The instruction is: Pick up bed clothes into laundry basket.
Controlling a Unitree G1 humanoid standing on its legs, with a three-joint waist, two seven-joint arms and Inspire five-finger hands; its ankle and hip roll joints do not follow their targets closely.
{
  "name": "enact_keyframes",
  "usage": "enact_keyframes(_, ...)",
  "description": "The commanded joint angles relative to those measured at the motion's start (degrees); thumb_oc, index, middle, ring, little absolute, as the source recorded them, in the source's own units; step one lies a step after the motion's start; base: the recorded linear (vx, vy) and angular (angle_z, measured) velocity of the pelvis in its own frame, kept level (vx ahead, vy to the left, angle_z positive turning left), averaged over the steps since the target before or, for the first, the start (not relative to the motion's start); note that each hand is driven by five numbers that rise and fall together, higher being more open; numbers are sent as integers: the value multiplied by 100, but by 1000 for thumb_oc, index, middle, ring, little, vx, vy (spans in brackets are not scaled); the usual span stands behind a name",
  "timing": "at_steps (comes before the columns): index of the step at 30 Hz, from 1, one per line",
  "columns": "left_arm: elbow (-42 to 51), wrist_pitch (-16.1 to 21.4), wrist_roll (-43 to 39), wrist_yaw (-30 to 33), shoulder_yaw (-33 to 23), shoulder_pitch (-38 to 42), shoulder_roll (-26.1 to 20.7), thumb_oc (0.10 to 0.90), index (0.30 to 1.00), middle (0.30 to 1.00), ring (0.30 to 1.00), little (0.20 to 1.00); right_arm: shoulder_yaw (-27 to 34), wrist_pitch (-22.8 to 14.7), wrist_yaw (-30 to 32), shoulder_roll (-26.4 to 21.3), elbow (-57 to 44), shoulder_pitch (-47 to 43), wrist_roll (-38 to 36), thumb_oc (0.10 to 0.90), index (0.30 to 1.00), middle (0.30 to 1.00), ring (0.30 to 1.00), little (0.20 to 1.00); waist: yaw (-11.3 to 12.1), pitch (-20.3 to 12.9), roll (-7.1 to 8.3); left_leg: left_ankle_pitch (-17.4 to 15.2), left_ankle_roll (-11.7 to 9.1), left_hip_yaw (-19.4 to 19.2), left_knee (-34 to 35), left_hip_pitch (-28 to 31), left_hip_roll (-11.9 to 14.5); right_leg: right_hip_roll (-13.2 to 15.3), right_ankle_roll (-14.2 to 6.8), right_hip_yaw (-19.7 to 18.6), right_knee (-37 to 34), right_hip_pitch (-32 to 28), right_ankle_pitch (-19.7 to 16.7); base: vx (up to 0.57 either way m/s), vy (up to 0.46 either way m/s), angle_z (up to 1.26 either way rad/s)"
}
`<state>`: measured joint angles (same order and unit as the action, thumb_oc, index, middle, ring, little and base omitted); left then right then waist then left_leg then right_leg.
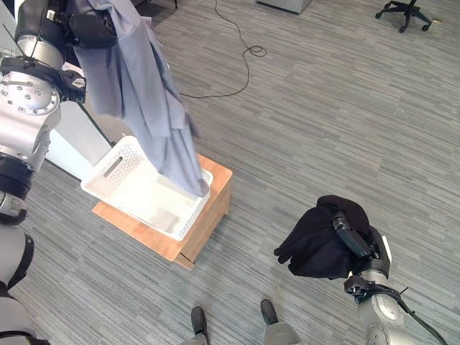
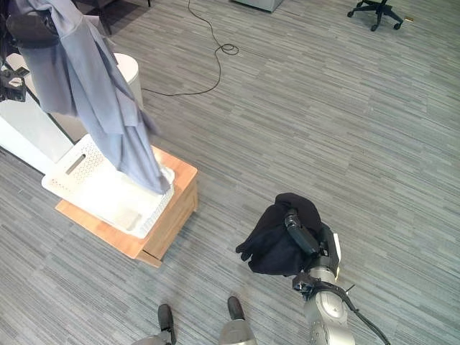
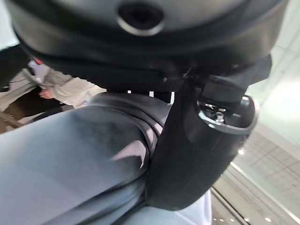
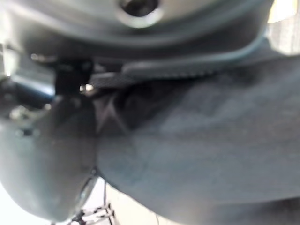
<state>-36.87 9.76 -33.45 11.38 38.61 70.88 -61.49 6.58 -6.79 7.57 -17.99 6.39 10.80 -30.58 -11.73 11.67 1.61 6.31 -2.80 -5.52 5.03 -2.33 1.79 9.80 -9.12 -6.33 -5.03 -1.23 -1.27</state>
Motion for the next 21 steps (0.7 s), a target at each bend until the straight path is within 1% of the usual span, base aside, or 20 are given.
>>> enact_keyframes(1,-84,512,201,107,22,1743,-210,400,300,300,300,300,351,-593,-183,-567,-428,-315,-65,400,300,300,300,300,208,-396,-106,-507,-239,-58,-3,352,232,219,-571,343,199,-3,57,10,3,4)
enact_keyframes(2,-18,525,275,106,177,1903,-141,400,300,300,300,300,323,-577,-206,-577,-420,-340,-42,400,300,300,300,300,216,-405,-113,-506,-237,-28,-3,351,221,227,-571,375,186,-27,58,10,1,6)
enact_keyframes(3,65,544,302,107,210,1940,-146,400,300,300,300,300,331,-580,-208,-568,-420,-331,-35,400,300,300,300,300,224,-408,-111,-509,-235,-12,-3,352,214,231,-572,395,184,-37,64,5,0,6)
enact_keyframes(4,124,512,533,175,289,2049,-141,400,300,300,300,300,320,-572,-205,-585,-390,-345,-5,400,300,300,300,300,244,-410,-117,-509,-230,25,-3,346,206,236,-574,429,192,-48,75,-4,2,8)
enact_keyframes(5,7,411,931,302,531,2309,-111,400,300,300,300,300,295,-567,-215,-622,-347,-361,14,400,300,300,300,300,263,-411,-126,-502,-228,51,-3,341,202,245,-574,465,196,-61,77,-10,-2,10)
enact_keyframes(8,-106,386,968,341,563,2419,-19,400,300,300,300,300,294,-551,-227,-608,-361,-361,57,400,300,300,300,300,280,-392,-70,-493,-227,87,-3,325,206,239,-570,513,197,-75,88,-14,-2,8)
enact_keyframes(9,-248,301,1141,387,626,2533,41,400,300,300,300,300,290,-539,-216,-632,-362,-378,82,400,300,300,300,300,289,-391,-43,-488,-225,99,-3,307,214,231,-562,529,192,-71,97,0,0,0)
enact_keyframes(12,-435,199,1393,431,751,2700,86,400,300,300,300,300,282,-526,-209,-647,-363,-409,121,400,300,300,300,300,314,-364,22,-475,-229,104,-3,276,230,218,-558,560,180,-60,101,-32,-16,5)
enact_keyframes(13,-505,158,1542,439,806,2767,82,400,300,300,300,300,276,-542,-213,-631,-388,-407,116,400,300,300,300,300,336,-331,76,-459,-232,105,-3,243,245,200,-551,568,165,-44,101,-44,-22,7)
enact_keyframes(15,-491,138,1622,428,811,2750,58,400,300,300,300,300,272,-542,-221,-618,-403,-391,130,400,300,300,300,300,348,-322,105,-457,-236,110,-5,226,257,202,-551,571,159,-34,99,-23,-8,8)
enact_keyframes(20,-313,108,1941,334,970,2742,-34,400,300,300,300,300,280,-545,-234,-639,-385,-362,175,400,300,300,300,300,378,-279,140,-446,-237,114,-8,184,263,200,-541,567,159,-9,104,-5,2,2)
enact_keyframes(21,-186,130,1981,171,1087,2723,-141,400,300,300,300,300,320,-548,-253,-649,-388,-343,177,400,300,300,300,300,393,-272,133,-448,-236,120,-6,183,261,199,-542,573,158,-5,106,0,0,0)
